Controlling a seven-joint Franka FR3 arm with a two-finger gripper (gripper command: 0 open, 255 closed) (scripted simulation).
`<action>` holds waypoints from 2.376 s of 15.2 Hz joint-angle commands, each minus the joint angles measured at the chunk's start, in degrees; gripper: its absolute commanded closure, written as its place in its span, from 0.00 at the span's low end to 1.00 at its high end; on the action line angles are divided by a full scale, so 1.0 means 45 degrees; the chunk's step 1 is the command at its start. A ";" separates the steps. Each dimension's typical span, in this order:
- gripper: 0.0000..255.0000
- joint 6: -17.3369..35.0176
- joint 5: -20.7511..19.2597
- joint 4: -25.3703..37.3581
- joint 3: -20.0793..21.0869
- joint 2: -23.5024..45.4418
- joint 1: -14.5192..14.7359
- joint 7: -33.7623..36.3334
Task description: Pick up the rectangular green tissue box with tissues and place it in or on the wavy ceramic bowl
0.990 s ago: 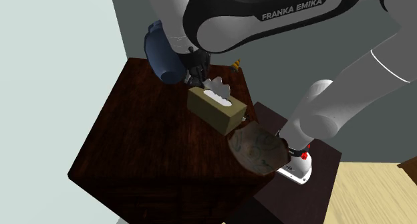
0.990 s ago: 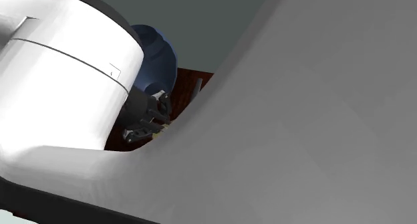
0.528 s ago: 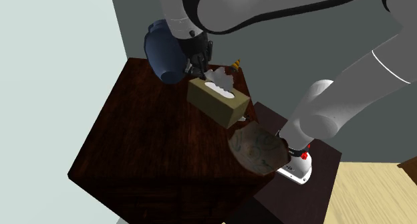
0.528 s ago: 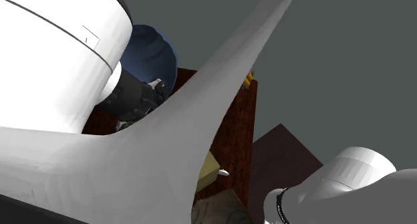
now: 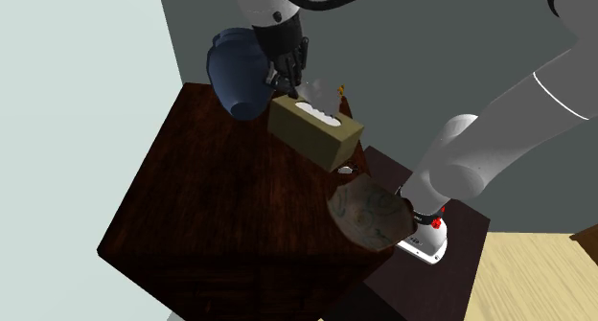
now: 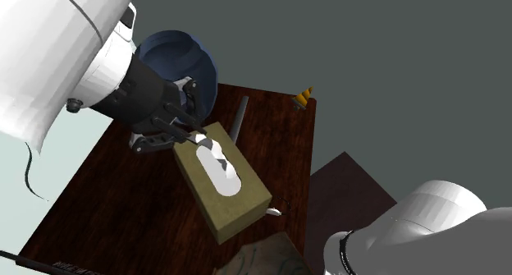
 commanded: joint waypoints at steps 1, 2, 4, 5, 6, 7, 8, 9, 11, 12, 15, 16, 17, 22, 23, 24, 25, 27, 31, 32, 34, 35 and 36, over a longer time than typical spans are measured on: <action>1.00 -0.0339 -0.0037 0.0384 -0.0007 0.0046 -0.0021 -0.0065; 1.00 -0.0507 -0.0052 0.0575 -0.0007 0.0068 -0.0029 -0.0094; 1.00 -0.0844 -0.0088 0.0966 -0.0004 0.0122 -0.0047 -0.0147; 1.00 -0.1013 -0.0108 0.1166 -0.0001 0.0154 -0.0055 -0.0173; 1.00 -0.1183 -0.0129 0.1369 0.0003 0.0189 -0.0064 -0.0197; 1.00 -0.1354 -0.0151 0.1576 0.0008 0.0228 -0.0072 -0.0221; 1.00 -0.1526 -0.0175 0.1787 0.0015 0.0269 -0.0081 -0.0244; 1.00 -0.1698 -0.0200 0.2001 0.0023 0.0315 -0.0089 -0.0266; 1.00 -0.1976 -0.0027 0.1958 0.0040 -0.0034 -0.0009 -0.0245; 1.00 -0.2114 0.0167 0.1741 0.0053 -0.0417 0.0084 -0.0202; 1.00 -0.2595 0.0732 0.1200 0.0101 -0.1508 0.0388 -0.0034; 1.00 -0.2776 0.0916 0.1054 0.0122 -0.1853 0.0497 0.0036; 1.00 -0.2967 0.1099 0.0926 0.0146 -0.2187 0.0609 0.0113; 1.00 -0.4038 0.2012 0.0537 0.0332 -0.3709 0.1165 0.0611; 1.00 -0.4272 0.2198 0.0508 0.0382 -0.3983 0.1273 0.0735; 1.00 -0.4511 0.2385 0.0496 0.0436 -0.4245 0.1381 0.0868; 1.00 -0.4755 0.2576 0.0499 0.0497 -0.4499 0.1479 0.1006; 1.00 -0.5254 0.2967 0.0554 0.0630 -0.4973 0.1669 0.1311; 1.00 -0.4845 0.3126 -0.0146 0.0666 -0.5279 0.1784 0.1353; 1.00 -0.4693 0.3166 -0.0377 0.0677 -0.5360 0.1814 0.1357; 1.00 -0.4389 0.3246 -0.0828 0.0705 -0.5515 0.1872 0.1366; 1.00 -0.4238 0.3286 -0.1050 0.0722 -0.5588 0.1900 0.1372; 1.00 -0.4087 0.3327 -0.1269 0.0740 -0.5659 0.1928 0.1378</action>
